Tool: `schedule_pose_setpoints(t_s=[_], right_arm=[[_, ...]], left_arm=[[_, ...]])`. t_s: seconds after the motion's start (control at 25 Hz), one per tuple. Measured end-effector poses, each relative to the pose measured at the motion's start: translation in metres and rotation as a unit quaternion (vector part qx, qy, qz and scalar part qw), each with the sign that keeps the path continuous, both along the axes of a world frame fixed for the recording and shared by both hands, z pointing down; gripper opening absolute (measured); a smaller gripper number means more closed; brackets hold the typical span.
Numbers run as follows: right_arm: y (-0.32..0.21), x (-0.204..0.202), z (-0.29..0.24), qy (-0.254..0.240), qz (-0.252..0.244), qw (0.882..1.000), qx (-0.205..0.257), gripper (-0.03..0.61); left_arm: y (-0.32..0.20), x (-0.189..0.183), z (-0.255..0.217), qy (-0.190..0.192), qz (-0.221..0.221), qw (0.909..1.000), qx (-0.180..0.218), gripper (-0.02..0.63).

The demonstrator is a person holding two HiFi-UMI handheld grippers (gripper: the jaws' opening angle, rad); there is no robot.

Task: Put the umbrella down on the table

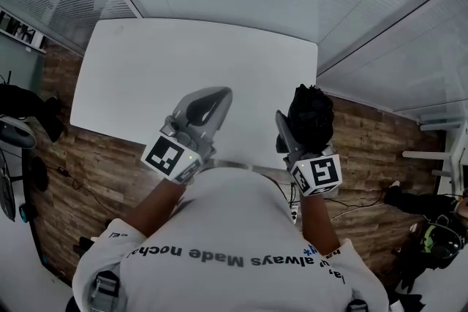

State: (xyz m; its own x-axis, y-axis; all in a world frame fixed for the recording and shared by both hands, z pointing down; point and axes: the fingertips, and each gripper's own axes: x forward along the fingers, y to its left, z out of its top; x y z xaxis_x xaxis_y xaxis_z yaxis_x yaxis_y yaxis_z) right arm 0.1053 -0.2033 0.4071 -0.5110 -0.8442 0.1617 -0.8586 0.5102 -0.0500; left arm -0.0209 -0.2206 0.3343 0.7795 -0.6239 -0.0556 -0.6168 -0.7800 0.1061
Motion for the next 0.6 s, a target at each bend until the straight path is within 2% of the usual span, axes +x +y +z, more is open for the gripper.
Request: schedule_pose_setpoints(t_s=[0.6], right_arm=[[-0.043, 0.001, 0.106, 0.037, 0.006, 0.993, -0.114, 0.244]], left_arm=[[0.001, -0.015, 0.002, 0.001, -0.004, 1.0000, -0.004, 0.003]])
